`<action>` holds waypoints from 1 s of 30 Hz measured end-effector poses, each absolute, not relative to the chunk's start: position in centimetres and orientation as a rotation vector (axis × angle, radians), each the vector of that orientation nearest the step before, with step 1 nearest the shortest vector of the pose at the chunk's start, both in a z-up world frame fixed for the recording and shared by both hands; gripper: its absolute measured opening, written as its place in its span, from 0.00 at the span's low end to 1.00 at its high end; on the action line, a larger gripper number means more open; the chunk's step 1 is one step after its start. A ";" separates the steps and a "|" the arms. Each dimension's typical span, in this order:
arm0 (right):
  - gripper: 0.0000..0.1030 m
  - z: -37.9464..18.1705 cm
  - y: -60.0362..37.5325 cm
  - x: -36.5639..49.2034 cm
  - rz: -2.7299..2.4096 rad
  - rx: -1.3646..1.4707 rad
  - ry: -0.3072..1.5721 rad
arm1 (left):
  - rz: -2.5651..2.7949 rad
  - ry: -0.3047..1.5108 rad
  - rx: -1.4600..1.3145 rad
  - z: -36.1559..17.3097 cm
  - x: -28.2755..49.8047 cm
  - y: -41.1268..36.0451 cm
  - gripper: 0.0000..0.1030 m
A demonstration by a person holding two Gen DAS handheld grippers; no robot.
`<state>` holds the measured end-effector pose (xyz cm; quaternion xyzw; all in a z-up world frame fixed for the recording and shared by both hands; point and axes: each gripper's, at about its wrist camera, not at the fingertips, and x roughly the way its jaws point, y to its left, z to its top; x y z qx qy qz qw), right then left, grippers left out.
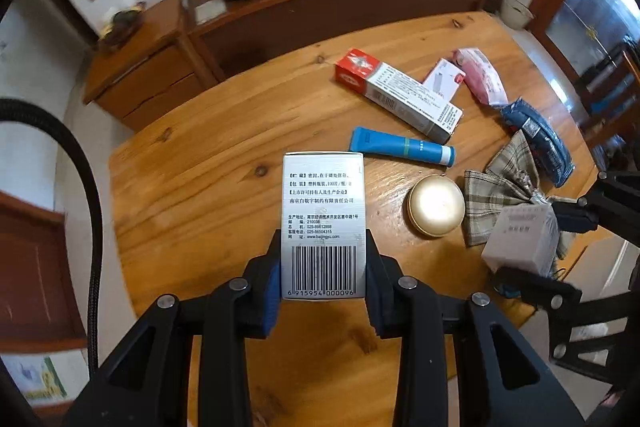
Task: Organize objects
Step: 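Carry both white boxes into the tray and open both tools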
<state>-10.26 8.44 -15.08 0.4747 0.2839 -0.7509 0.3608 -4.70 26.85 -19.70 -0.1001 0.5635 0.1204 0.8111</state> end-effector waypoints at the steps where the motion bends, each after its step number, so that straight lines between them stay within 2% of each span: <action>1: 0.39 -14.5 8.8 -10.2 -1.950 1.224 0.711 | 0.270 1.201 -0.220 -19.2 -5.1 26.7 0.36; 17: 0.39 -2.5 19.8 -4.7 -2.186 1.162 0.407 | 0.472 1.064 -0.415 -8.8 -14.5 20.5 0.36; 23: 0.39 -1.4 23.0 -0.9 -2.189 1.165 0.419 | 0.498 1.025 -0.428 -6.7 -17.5 16.2 0.36; 30: 0.40 -2.2 26.0 3.5 -2.182 1.257 0.402 | 0.510 1.040 -0.451 -6.6 -20.2 11.7 0.36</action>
